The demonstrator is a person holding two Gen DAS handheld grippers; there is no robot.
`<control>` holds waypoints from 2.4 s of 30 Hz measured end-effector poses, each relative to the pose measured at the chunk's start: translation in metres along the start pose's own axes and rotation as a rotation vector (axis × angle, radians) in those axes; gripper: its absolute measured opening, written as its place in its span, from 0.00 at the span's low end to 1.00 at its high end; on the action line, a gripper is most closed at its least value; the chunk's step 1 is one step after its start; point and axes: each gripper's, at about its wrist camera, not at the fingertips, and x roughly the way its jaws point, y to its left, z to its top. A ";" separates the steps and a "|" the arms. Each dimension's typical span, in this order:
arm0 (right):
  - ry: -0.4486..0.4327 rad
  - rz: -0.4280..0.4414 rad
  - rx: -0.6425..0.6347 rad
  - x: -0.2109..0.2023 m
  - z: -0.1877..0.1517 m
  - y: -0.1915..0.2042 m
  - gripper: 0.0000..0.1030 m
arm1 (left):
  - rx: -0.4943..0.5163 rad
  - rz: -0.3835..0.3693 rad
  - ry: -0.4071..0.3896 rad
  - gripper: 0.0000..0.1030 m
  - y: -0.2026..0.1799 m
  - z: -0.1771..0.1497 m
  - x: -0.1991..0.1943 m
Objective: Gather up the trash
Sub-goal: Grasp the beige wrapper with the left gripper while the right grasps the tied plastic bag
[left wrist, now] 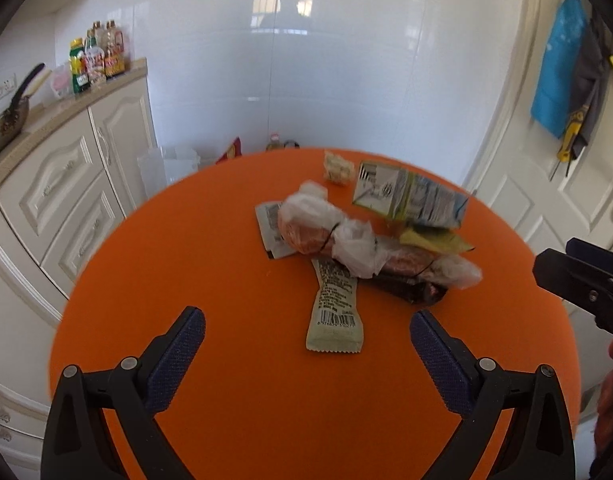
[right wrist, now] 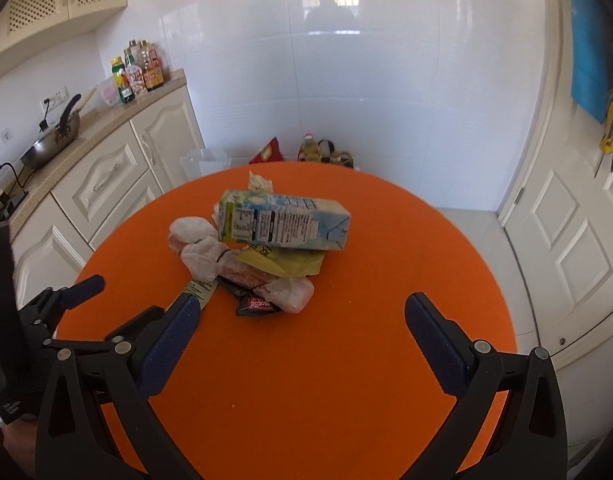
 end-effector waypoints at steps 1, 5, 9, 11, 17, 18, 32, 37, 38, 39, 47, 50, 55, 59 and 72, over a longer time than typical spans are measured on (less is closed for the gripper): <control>0.015 0.006 0.005 0.008 0.000 -0.003 1.00 | 0.002 -0.003 0.016 0.94 -0.003 0.005 0.011; 0.075 0.039 0.019 0.040 0.002 -0.012 1.00 | 0.019 -0.005 0.090 0.79 -0.012 0.020 0.054; 0.120 0.082 0.033 0.066 0.002 -0.017 1.00 | 0.029 0.028 0.109 0.67 -0.025 0.039 0.081; 0.137 0.102 0.038 0.079 0.003 -0.019 1.00 | 0.037 0.044 0.098 0.56 -0.029 0.047 0.090; 0.192 0.209 0.029 0.114 0.005 -0.011 1.00 | 0.006 0.007 0.083 0.20 -0.029 0.057 0.107; 0.173 0.197 0.001 0.115 0.005 -0.005 0.99 | 0.000 0.001 0.083 0.17 -0.027 0.058 0.108; 0.173 0.327 -0.123 0.107 0.006 0.038 0.92 | -0.130 0.009 0.083 0.08 0.017 0.058 0.111; 0.186 0.304 -0.187 0.128 0.015 0.055 0.74 | -0.150 0.016 0.074 0.08 0.011 0.059 0.118; 0.185 0.307 -0.189 0.128 0.017 0.057 0.58 | -0.151 0.016 0.074 0.08 0.012 0.058 0.121; 0.187 0.308 -0.203 0.128 0.018 0.060 0.55 | -0.153 0.015 0.074 0.08 0.012 0.058 0.123; 0.157 0.287 -0.351 0.111 0.021 0.083 0.54 | -0.179 0.021 0.055 0.07 0.013 0.052 0.120; 0.180 0.280 -0.411 0.121 0.024 0.092 0.54 | -0.178 0.022 0.060 0.07 0.015 0.047 0.112; 0.237 0.255 -0.531 0.143 0.013 0.118 0.53 | -0.193 0.008 0.060 0.04 0.015 0.029 0.087; 0.239 0.259 -0.514 0.136 0.012 0.115 0.34 | -0.152 -0.001 0.083 0.06 0.007 0.021 0.082; 0.263 0.354 -0.253 0.115 0.004 0.079 0.32 | -0.099 0.061 0.053 0.12 -0.007 0.032 0.101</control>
